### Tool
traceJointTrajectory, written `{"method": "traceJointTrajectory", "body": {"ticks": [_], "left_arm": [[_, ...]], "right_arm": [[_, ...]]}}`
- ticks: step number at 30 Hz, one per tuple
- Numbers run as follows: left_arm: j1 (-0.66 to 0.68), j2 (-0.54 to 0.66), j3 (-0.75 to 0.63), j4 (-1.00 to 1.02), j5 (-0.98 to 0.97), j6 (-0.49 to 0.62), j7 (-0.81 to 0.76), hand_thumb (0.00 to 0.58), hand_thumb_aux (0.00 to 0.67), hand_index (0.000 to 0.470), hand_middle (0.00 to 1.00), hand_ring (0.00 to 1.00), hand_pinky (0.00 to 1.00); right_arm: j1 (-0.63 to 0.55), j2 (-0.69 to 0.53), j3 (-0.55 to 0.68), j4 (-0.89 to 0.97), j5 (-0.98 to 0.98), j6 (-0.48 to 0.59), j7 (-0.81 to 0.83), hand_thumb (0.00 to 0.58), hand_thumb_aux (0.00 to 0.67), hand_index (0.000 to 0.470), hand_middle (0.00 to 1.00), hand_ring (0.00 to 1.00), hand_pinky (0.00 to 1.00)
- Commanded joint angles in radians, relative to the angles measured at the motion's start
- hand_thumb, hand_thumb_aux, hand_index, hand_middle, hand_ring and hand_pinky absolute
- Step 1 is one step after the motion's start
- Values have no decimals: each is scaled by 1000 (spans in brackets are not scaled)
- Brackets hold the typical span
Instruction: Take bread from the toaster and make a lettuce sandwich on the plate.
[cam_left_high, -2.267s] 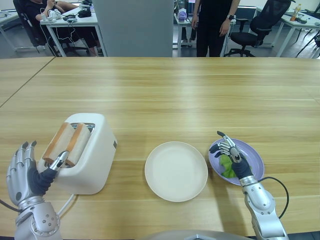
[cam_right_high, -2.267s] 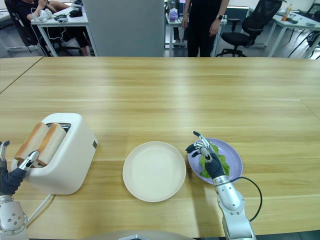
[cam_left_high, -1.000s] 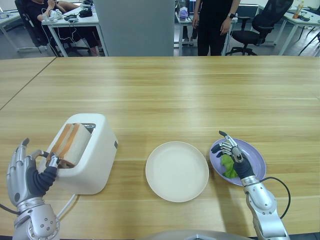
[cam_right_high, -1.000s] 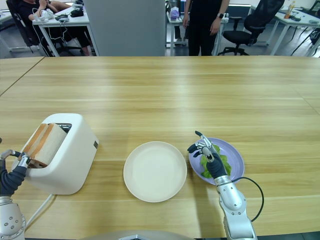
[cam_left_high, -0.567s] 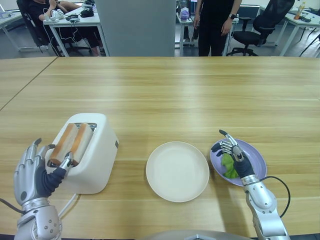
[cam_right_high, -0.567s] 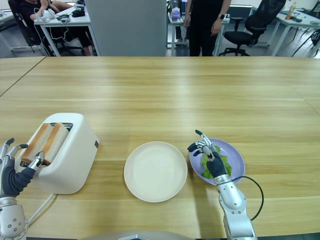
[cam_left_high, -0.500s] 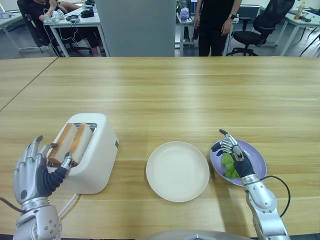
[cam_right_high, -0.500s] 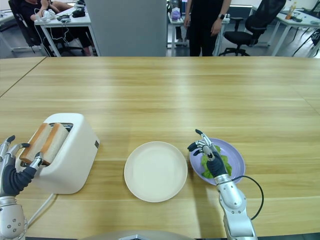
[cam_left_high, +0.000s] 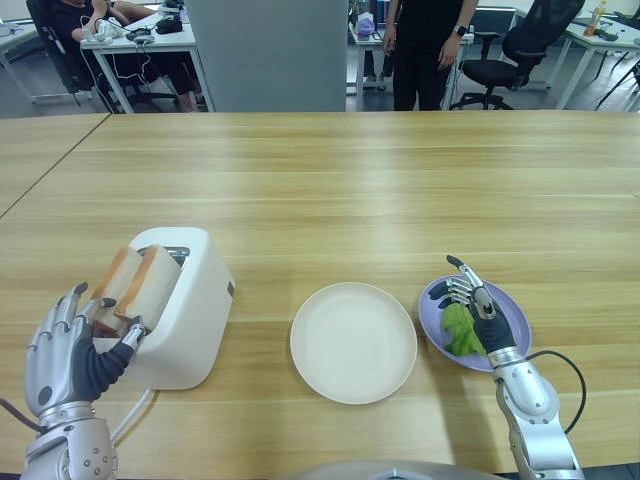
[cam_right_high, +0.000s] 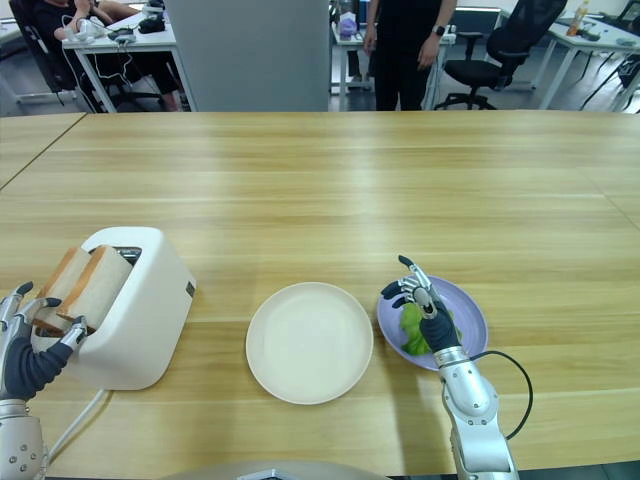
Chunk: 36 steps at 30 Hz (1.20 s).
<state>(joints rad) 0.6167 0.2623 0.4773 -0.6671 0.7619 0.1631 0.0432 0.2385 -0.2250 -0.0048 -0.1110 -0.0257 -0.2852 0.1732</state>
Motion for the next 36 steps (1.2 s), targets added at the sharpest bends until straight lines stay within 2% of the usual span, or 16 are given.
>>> {"method": "traceJointTrajectory", "body": {"ticks": [1,3,4,8,23,36], "left_arm": [[-18,-15,30,-40,-7,-1,20,0,0,0,90,90,90],[-30,-23,42,-59,-8,-2,30,0,0,0,90,90,90],[-34,-28,51,-72,-9,-4,38,0,0,0,39,39,39],[-50,-42,90,-113,-30,-10,47,0,0,0,0,0,0],[-9,-37,37,52,65,3,33,0,0,0,0,0,0],[-31,-23,79,80,24,40,39,0,0,0,0,0,0]], "right_arm": [[-3,-3,-6,4,-1,9,4,0,0,0,475,475,475],[-3,-3,-4,4,-1,10,4,0,0,0,475,475,475],[-3,-4,-4,4,-1,10,6,0,0,0,475,475,475],[-1,-4,-4,-1,0,12,7,0,0,0,475,475,475],[5,-9,-16,-15,5,15,9,0,0,0,471,471,471],[21,-11,-41,-16,9,11,6,0,0,0,475,475,475]]}}
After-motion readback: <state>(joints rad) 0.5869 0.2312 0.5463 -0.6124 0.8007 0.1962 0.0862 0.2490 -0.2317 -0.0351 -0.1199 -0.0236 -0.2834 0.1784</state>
